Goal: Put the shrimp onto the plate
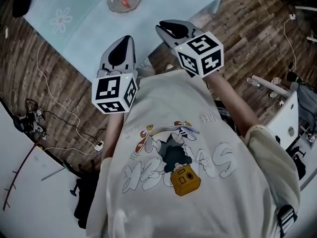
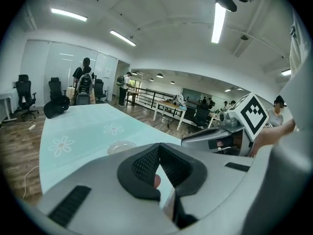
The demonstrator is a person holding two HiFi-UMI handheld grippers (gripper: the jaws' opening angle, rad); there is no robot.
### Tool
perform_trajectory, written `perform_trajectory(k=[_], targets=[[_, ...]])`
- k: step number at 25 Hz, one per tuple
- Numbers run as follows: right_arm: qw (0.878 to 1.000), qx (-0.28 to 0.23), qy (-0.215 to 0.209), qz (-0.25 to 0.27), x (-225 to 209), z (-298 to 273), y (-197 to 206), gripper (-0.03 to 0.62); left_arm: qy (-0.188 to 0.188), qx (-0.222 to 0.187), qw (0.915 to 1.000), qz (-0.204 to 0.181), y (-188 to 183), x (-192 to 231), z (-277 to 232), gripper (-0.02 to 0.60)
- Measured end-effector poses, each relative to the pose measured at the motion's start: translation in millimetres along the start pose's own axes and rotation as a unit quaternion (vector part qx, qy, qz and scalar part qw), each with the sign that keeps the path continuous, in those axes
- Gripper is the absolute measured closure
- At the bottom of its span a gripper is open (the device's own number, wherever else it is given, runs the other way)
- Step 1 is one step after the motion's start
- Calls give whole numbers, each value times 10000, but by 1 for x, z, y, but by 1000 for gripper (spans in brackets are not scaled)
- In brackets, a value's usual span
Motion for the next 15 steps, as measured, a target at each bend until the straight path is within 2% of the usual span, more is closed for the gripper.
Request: perform_trajectory(k=[9,15], targets=[[9989,-390,131,220,24,57,3,530,460,-275,9980,-324,-27,-44,25,574],[9965,-779,298,-18,42,69,11,530,515,-68,9979,-384,-15,-54,25,574]])
Point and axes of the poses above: the fingertips, and each gripper's own axes: z backward along the fingers, x to its left, y out of its underside, the point moved 9 cm from there along z, backward along the fingers, and after that the axes turned 15 degrees about -y, right-handed, at the moved point
